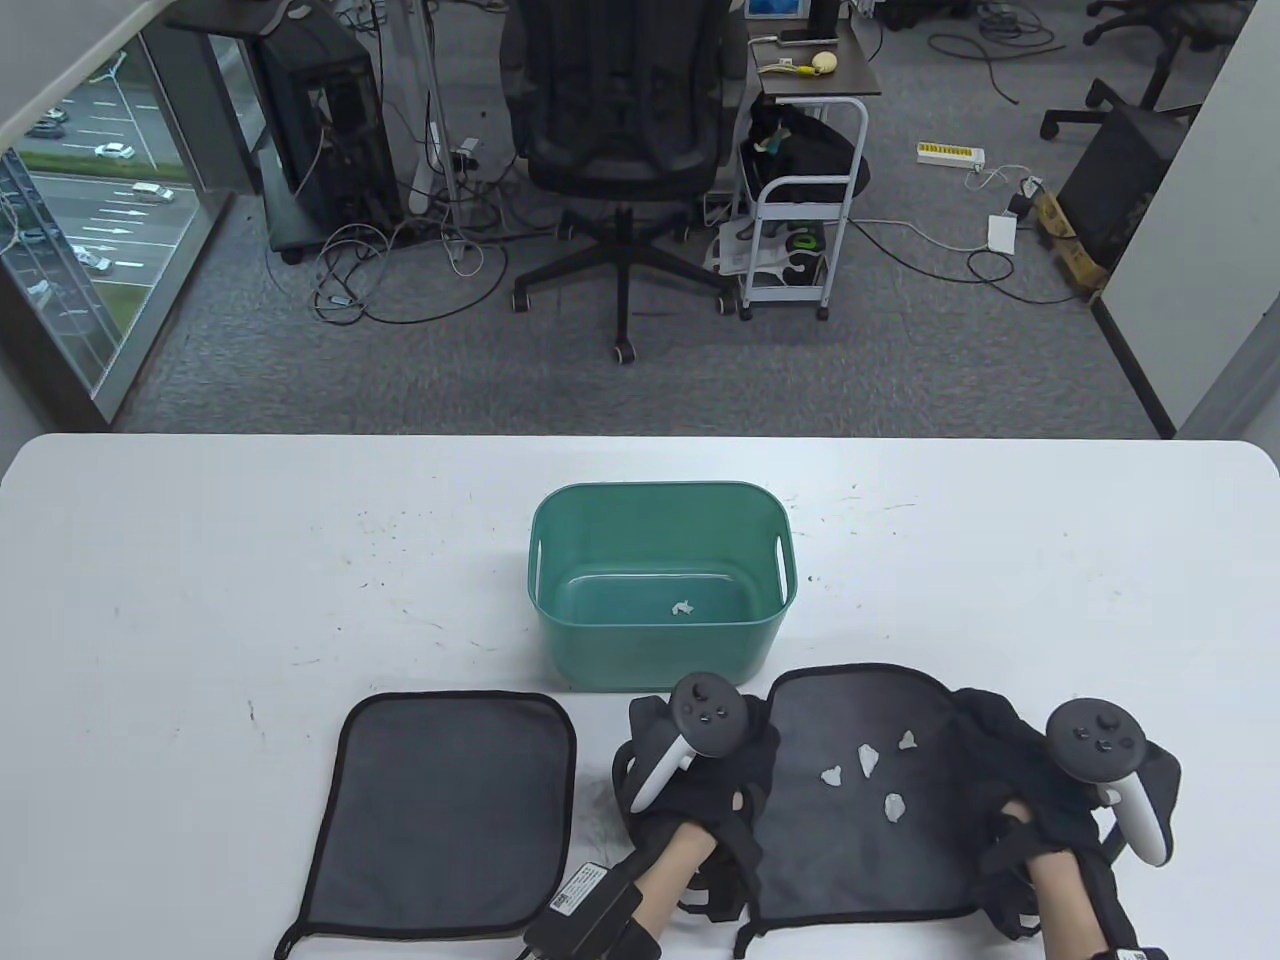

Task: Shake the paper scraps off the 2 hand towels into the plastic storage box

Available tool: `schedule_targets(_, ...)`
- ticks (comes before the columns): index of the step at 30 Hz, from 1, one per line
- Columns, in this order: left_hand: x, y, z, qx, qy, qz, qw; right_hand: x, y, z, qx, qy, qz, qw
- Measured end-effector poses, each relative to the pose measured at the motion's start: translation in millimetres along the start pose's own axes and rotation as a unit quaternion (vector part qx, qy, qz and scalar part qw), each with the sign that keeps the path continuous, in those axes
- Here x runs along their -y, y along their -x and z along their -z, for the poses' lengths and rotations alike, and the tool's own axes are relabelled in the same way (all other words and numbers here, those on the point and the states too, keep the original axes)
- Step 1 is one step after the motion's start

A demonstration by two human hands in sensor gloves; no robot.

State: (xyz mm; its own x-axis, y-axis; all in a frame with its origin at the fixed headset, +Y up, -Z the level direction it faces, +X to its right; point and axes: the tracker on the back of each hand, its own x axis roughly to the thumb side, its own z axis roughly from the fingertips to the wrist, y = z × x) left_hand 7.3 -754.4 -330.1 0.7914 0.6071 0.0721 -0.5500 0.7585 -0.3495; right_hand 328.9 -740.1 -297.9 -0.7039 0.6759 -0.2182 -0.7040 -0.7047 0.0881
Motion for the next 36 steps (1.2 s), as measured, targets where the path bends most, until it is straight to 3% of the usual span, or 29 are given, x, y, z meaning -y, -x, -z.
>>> schedule_targets(15,-38.5,-15.6,-23.9,0.030,-0.012,0.033,0.999,4.7,-60.4,-13.2,0.048,-0.051,-0.017,0.997)
schedule_targets(23,-78.6,-17.7,-41.5,0.038,0.002,-0.009,0.999,6.5,-106.7,-19.0,0.078,-0.072,-0.010,0.994)
schedule_targets(36,-157.8,-18.2,-57.4,0.018,-0.038,-0.006,0.999,9.0,-188.4,-11.3,0.100,-0.091,0.025,0.990)
